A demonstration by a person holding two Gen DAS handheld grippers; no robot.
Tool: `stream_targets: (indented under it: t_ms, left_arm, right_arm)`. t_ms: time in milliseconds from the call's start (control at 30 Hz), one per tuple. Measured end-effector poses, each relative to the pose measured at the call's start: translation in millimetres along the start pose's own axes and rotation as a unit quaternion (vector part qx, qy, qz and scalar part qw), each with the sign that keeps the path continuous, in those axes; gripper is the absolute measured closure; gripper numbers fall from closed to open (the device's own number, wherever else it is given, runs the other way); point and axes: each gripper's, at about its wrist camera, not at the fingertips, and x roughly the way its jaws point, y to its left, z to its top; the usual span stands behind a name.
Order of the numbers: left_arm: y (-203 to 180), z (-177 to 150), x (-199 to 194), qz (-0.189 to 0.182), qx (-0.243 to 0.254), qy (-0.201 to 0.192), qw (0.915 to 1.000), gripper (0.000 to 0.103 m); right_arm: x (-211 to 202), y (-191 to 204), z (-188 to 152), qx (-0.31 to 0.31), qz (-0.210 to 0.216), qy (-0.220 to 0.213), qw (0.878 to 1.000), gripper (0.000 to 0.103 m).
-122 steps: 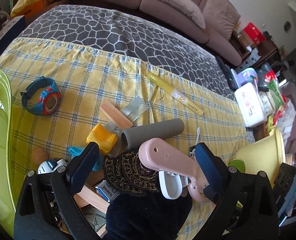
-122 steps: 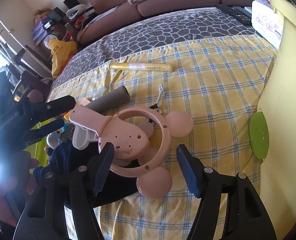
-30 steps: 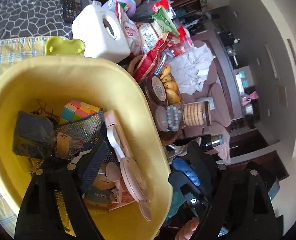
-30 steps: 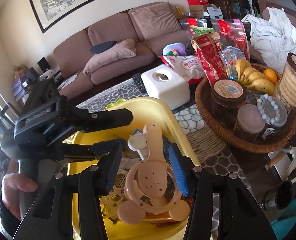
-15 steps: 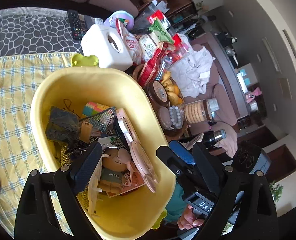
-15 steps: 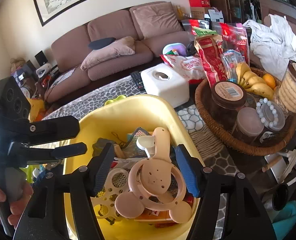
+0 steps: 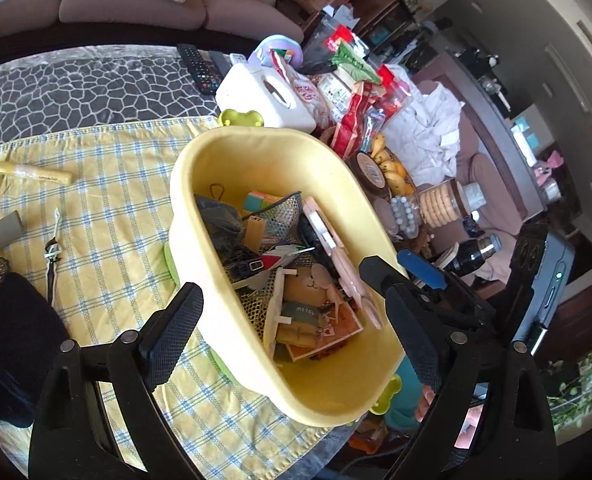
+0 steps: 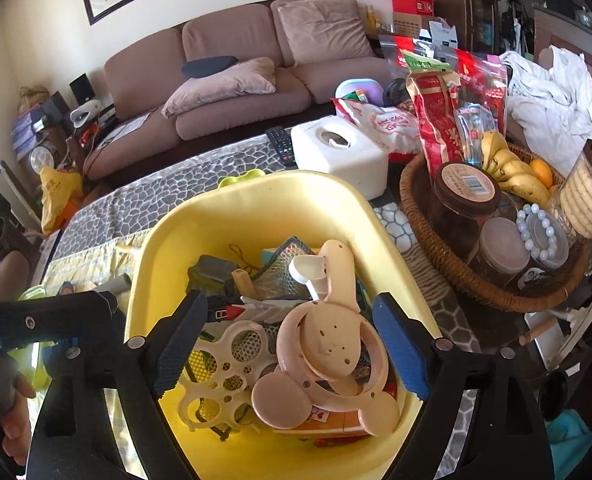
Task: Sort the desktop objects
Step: 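Withdraw the right gripper from the basin back toward the pile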
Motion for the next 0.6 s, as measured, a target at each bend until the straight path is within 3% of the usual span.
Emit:
stream_targets:
  t_ms: [100,267,600]
  left_arm:
    - [1.4,-7.3,-7.8,0.04,0.017,-0.012,0.999,0.007]
    - [3.3,-18.5,-23.9,0.092,0.038,-0.036,0.9944,0.001]
    - [22.2,-39.5,-47.6,0.161,0.035,-0.065,0.9841,0.0]
  right_arm:
    - [0.7,6.8,-0.4,-0.007,0.003,0.003,1.0,0.0]
    - [2.1,20.2,-1.6,-0.023,0.003,0.012,1.0,0.0]
    - [2.7,47.1,-6.1,-0.052,-0.007,0.014,0.998,0.0]
